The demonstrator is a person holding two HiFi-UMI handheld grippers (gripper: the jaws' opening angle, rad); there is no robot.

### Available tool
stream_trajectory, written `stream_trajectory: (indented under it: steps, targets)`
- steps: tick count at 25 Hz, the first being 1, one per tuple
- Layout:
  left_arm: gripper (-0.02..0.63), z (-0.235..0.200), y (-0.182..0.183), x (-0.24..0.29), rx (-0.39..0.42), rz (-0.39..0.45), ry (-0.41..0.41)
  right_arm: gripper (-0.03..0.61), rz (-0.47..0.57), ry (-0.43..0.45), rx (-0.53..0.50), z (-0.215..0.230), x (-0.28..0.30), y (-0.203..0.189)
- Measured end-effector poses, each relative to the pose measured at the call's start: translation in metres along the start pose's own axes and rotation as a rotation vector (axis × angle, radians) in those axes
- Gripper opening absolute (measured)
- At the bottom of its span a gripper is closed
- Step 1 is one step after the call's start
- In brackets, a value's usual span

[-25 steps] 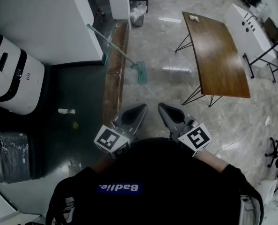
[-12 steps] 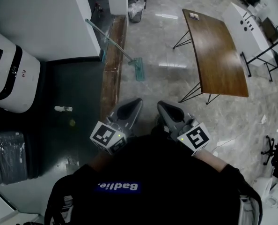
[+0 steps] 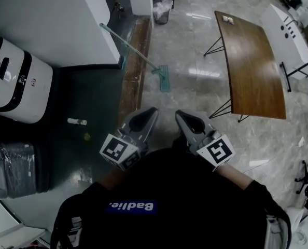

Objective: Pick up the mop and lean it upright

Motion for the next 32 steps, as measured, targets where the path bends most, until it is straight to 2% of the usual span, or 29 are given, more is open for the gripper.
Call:
stream_trajectory:
  steps: [11, 18, 25, 32]
  targets:
    - [0.044, -0.043, 0.023, 0.103, 0.016, -0.027, 0.128, 0.006, 0.012, 0.064, 0.013, 0.121, 0.031, 0.043]
    - [0.054, -0.052, 0.032, 0.164, 0.036, -0.058, 0.201, 0.006, 0.014, 0.099, 0.012, 0.191, 0.032, 0.061]
    - [0.065, -0.058, 0.034, 0.204, 0.073, -0.078, 0.24, 0.006, 0.03, 0.13, 0.025, 0.236, 0.031, 0.067]
    - [0.084, -0.072, 0.038, 0.215, 0.09, -0.099, 0.251, 0.006, 0.02, 0.124, 0.042, 0.251, 0.039, 0.067]
Point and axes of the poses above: the fingertips, and each gripper's own axes: x forward along the fingers, z to its right, y out of its top, the point moved 9 cm from there along -x, backward along the fingers, and after that the axes turned 7 degrees about x, right-handed, at the moved point
